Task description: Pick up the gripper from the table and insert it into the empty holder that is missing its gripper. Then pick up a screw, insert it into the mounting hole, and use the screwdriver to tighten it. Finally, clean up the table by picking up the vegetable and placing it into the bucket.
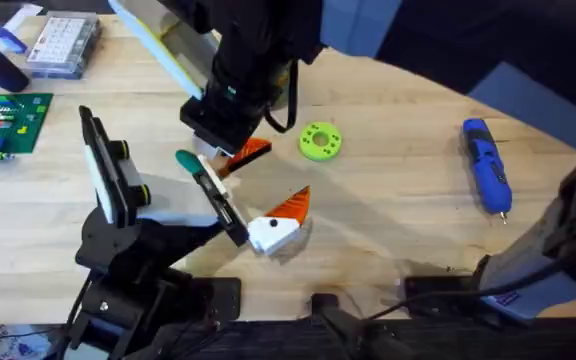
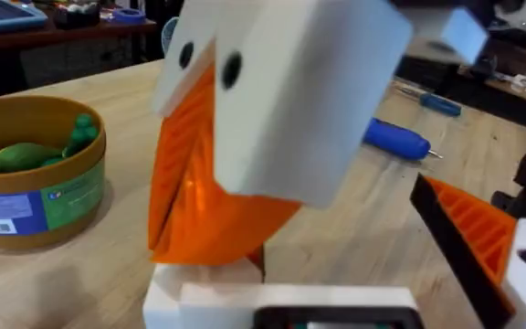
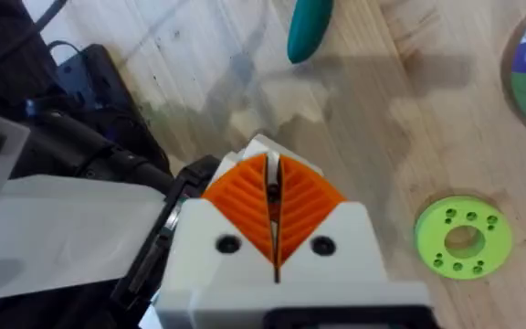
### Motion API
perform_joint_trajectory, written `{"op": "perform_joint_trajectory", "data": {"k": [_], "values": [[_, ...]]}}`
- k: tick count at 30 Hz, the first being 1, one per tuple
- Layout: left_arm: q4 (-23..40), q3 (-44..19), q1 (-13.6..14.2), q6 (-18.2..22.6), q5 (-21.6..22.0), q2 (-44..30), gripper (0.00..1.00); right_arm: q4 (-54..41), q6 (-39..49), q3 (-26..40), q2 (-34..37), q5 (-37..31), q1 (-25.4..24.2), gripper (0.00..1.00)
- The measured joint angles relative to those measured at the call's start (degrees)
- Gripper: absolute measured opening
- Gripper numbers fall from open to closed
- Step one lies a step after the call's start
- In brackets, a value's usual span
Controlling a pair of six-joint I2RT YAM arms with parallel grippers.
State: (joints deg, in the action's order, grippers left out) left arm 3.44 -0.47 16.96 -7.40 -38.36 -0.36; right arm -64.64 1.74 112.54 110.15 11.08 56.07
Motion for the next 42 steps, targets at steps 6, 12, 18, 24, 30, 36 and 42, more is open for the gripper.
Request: {"op": "perform_joint_trajectory", "data": {"k": [6,12,18,24,30,36,42], "values": [[0.0,0.0,0.05,-0.06,-0.19,0.0,0.989,-0.77,0.0,0.19,0.0,-0.35,0.0,0.003],[0.0,0.0,0.05,0.06,-0.43,0.0,0.989,-0.76,0.0,0.2,-0.27,-0.63,0.0,0.003],[0.0,0.0,0.05,0.07,-0.43,0.0,0.989,-1.03,0.0,0.2,-0.32,-0.82,0.0,0.003],[0.0,0.0,0.05,0.09,-0.43,0.0,0.989,-1.04,0.0,0.21,-0.31,-0.82,0.0,0.003],[0.01,0.0,0.05,0.06,-0.62,0.0,0.989,-1.39,0.0,0.19,-0.31,-0.95,0.18,0.003],[0.01,0.0,0.05,0.05,-0.86,0.0,0.989,-2.5,0.0,0.21,-0.63,-1.21,0.31,0.003],[0.02,0.0,0.05,0.07,-0.86,0.0,0.989,-2.78,0.0,0.21,-0.7,-1.21,0.39,0.003]]}}
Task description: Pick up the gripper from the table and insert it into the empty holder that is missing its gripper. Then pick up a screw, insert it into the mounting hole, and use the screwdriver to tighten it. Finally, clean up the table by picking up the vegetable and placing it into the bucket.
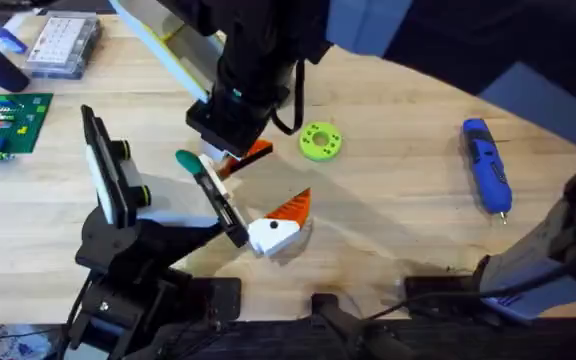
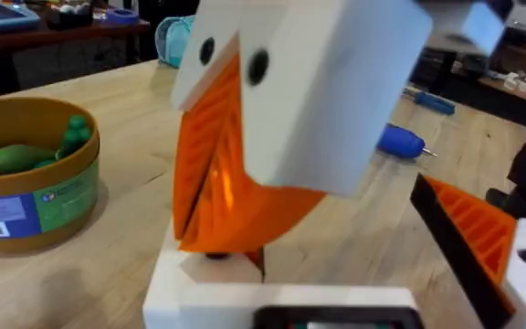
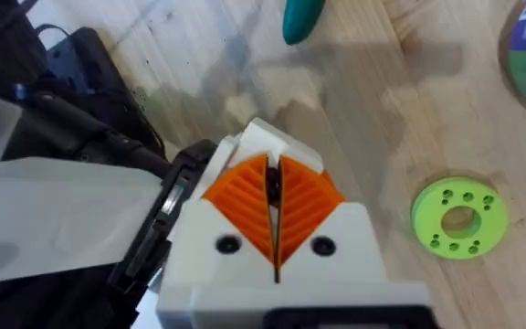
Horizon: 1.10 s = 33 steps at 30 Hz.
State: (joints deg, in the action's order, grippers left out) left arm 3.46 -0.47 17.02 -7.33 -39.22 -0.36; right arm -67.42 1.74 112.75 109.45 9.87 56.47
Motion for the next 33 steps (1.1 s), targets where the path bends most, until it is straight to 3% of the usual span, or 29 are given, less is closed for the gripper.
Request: {"op": "perform_joint_trajectory", "data": {"k": [4,7,14,17,19,24,33], "values": [[0.0,0.0,0.0,0.01,0.01,0.0,0.989,-0.01,-0.06,0.0,0.0,-0.01,0.0,0.016],[0.0,0.0,0.0,0.0,0.03,0.0,0.989,-0.04,-0.15,0.0,0.0,0.28,0.04,0.136],[-0.01,0.0,0.0,-0.14,0.23,-0.02,0.989,-0.09,-0.28,0.26,0.0,-0.07,-0.21,0.555],[-0.02,0.0,-0.02,0.12,0.48,0.06,0.989,-0.94,-0.24,1.06,0.0,-0.95,-0.86,0.842],[-0.04,0.0,-0.02,0.32,0.46,0.04,0.989,-1.66,-0.29,2.09,0.0,-1.17,-1.24,0.968],[-0.03,0.0,-0.02,0.5,0.48,0.07,0.989,-4.56,-0.22,5.96,0.0,-1.05,-2.85,0.988],[-0.04,0.0,-0.02,0.72,0.48,0.06,0.989,-9.84,-0.24,8.41,0.0,-1.05,-11.29,0.988]]}}
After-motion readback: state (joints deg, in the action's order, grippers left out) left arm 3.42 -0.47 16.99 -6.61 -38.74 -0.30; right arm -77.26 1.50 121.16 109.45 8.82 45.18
